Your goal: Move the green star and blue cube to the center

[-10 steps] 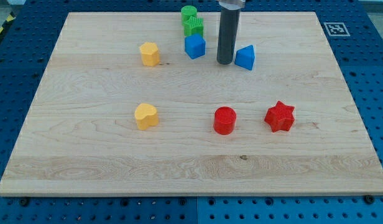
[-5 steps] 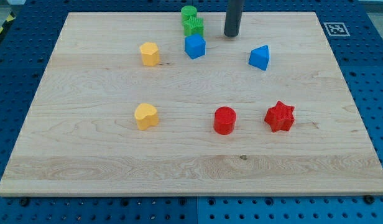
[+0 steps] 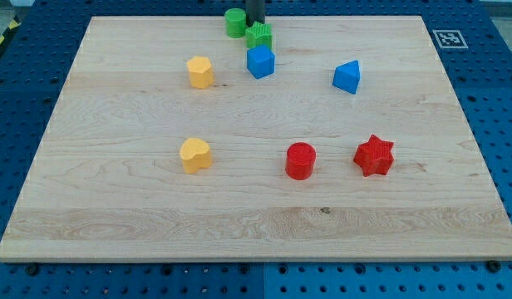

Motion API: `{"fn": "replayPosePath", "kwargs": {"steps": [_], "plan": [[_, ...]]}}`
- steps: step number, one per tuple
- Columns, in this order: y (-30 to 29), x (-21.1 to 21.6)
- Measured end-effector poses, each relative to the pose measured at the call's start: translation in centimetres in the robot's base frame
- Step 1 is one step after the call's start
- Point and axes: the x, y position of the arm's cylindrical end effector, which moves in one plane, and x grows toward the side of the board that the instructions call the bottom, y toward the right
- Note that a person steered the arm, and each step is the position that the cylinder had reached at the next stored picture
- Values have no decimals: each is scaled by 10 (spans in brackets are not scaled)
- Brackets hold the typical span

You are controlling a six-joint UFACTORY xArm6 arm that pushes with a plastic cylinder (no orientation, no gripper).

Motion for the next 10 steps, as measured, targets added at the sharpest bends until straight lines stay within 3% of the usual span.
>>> {"fn": "replayPosePath", "kwargs": {"steps": [5, 9, 10], "plan": [[-1, 59], [38, 152], [73, 162]]}}
